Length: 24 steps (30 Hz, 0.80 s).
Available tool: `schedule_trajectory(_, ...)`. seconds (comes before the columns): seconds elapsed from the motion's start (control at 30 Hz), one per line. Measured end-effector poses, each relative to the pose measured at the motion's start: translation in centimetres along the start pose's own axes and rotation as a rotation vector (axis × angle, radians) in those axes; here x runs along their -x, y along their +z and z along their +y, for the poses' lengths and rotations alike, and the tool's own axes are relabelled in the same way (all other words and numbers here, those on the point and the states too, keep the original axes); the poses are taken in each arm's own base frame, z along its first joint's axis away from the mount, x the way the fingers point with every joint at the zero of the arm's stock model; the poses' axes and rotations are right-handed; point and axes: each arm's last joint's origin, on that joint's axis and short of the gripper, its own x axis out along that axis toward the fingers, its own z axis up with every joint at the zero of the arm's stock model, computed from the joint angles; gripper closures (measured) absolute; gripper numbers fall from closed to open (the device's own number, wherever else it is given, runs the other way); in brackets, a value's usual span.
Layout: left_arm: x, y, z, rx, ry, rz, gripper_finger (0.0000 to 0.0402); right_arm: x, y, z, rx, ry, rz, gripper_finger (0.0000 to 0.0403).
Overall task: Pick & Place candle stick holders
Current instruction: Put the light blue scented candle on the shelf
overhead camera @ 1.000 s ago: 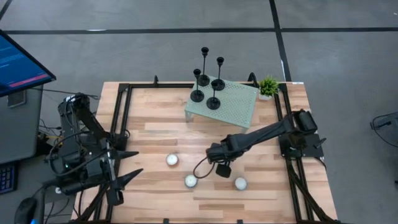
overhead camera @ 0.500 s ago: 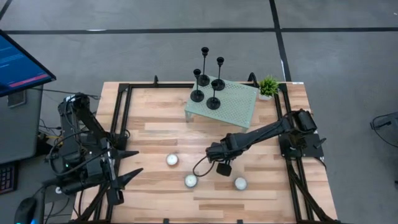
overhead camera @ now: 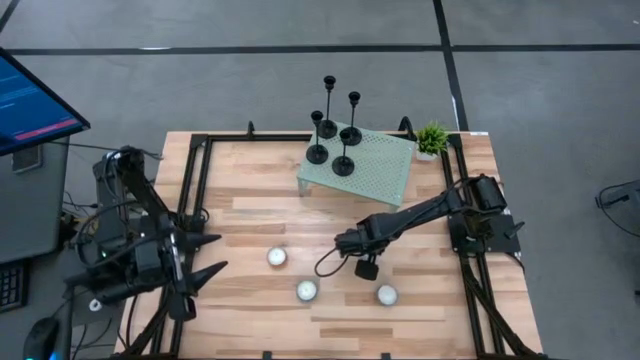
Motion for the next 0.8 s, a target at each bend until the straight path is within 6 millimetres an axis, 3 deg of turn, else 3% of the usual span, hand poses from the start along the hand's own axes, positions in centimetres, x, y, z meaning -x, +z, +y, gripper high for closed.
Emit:
schedule_trajectory(0.4, 0.0, 1.0, 1.7, 0.048, 0.001, 0.0, 0.016, -0.1, 0.5, 0.4, 0.005, 0.034, -0.061, 0.0028)
schedule_trajectory(0.8, 0.0, 1.0, 1.5, 0.019, 0.0, 0.0, 0.016, 0.1, 0.5, 0.4, 0.014, 0.048, -0.067, 0.0167)
